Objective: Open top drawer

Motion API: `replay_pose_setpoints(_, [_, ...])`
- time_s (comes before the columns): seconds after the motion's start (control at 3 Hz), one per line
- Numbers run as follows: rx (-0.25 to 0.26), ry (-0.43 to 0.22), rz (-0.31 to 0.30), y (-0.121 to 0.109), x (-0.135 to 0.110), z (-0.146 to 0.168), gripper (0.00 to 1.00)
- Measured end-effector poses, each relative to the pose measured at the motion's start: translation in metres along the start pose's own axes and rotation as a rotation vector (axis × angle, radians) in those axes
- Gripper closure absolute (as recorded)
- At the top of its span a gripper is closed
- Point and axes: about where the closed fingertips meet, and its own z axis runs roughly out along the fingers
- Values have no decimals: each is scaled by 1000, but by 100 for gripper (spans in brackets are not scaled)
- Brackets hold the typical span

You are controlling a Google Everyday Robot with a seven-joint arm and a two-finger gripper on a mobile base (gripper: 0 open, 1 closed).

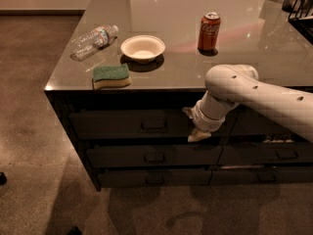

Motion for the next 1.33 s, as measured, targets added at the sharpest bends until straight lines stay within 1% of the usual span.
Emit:
replay_pose_setpoints(0.33, [-1, 0, 0, 0, 0, 0, 17])
replay_pose_setpoints(0.67, [-1, 0, 0, 0, 0, -1, 0])
replay_pose_setpoints(1.0, [38, 34, -18, -10, 2, -8, 0])
replay_pose_setpoints(1.33, [91, 70, -23, -23, 7, -16, 0])
